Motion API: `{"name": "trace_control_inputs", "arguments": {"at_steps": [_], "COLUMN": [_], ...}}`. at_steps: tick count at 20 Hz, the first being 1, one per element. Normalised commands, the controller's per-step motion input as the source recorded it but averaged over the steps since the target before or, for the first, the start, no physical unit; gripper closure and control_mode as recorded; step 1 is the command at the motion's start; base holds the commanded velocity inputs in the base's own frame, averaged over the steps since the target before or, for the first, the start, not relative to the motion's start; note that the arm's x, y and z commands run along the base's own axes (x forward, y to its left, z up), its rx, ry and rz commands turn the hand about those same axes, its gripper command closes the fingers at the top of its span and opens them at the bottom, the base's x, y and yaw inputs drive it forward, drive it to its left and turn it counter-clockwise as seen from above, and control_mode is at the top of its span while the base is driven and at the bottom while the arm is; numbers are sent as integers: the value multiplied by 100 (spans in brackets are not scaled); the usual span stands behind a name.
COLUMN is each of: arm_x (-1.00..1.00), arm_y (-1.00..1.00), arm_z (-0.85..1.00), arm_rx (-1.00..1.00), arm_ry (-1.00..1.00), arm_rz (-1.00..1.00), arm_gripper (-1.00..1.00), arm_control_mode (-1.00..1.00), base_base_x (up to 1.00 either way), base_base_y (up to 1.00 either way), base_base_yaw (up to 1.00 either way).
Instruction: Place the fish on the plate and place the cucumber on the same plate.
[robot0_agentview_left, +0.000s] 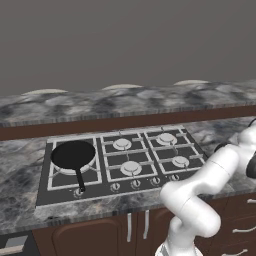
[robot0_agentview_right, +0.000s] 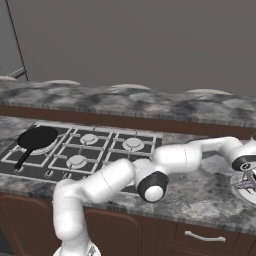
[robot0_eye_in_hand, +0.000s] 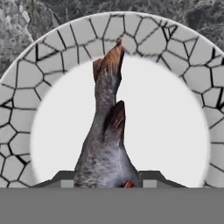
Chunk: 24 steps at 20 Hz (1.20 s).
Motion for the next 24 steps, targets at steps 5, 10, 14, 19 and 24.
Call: {"name": "trace_control_inputs", "arguments": {"at_steps": [5, 10, 14, 19, 24], "arm_x": [10, 12, 8, 0, 1], "arm_y": [-26, -31, -29, -31, -24], "arm_z": [-1, 1, 8, 18, 35], "arm_rx": [9, 10, 12, 16, 20], "arm_ry": [9, 9, 12, 12, 12], "arm_rz": [0, 0, 0, 0, 0], "arm_gripper": [100, 100, -100, -100, -100], "arm_control_mode": [-100, -100, -100, -100, -100], "base_base_x": [0, 0, 0, 0, 0], "base_base_y": [0, 0, 0, 0, 0], "base_base_yaw": [0, 0, 0, 0, 0]}}
